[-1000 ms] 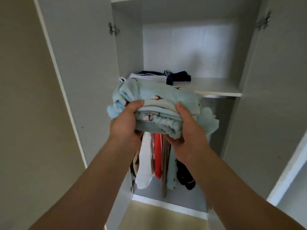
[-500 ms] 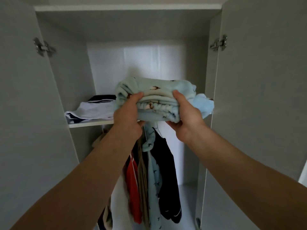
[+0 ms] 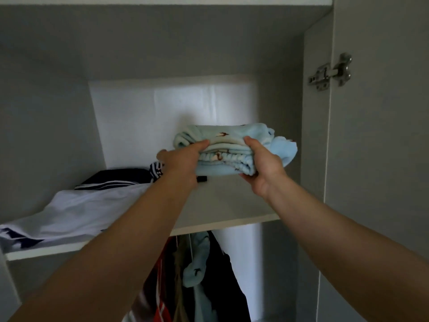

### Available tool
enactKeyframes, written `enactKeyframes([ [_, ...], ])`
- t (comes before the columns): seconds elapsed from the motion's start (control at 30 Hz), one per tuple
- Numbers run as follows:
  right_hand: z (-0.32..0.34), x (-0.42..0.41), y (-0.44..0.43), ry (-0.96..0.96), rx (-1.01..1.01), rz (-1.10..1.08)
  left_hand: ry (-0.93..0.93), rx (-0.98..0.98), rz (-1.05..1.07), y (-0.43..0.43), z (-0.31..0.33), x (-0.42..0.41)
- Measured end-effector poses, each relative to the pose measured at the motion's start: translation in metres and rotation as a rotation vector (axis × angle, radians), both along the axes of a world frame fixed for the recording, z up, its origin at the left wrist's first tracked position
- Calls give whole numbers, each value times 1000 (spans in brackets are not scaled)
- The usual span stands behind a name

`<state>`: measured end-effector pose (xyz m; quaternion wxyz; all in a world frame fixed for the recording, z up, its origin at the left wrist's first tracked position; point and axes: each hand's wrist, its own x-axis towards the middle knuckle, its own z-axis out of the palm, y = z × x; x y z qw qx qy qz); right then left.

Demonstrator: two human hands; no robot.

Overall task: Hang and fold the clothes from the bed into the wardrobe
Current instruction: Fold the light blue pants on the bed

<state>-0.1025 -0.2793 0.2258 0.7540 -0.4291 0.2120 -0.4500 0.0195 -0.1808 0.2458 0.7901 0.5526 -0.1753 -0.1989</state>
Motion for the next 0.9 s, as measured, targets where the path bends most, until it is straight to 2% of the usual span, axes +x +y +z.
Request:
enactKeyframes([
  [0.1, 14, 29, -55, 16, -12, 5, -217, 98, 84, -51, 7, 28],
  [0.33, 31, 81, -163, 45, -34, 54, -477, 159, 106, -162, 14, 85],
  [0.43, 29, 94, -205, 96, -42, 24, -599, 349, 89, -203, 4, 102],
  [0.47, 25, 98, -218, 237, -81, -54, -666, 482, 60, -214, -4, 107],
  [0.57, -3, 102, -243, 1119, -456, -437, -944, 953, -111, -241, -32, 122],
  [0.6, -13, 101, -245, 1288, -579, -511, -1070, 1059, -138, -246, -41, 126],
  [0.67, -27, 103, -252, 1460, -887, -467, -1397, 1117, -158, -255, -52, 134],
  [0.73, -29, 107, -257, 1552, -1104, -309, -1610, 1107, -249, -264, -58, 142],
  [0.83, -28, 116, -261, 1760, -1280, -350, -1690, 1089, -295, -280, -66, 149],
  [0.9, -32, 122, -269, 1802, -1317, -397, -1731, 1063, -252, -292, -71, 150],
])
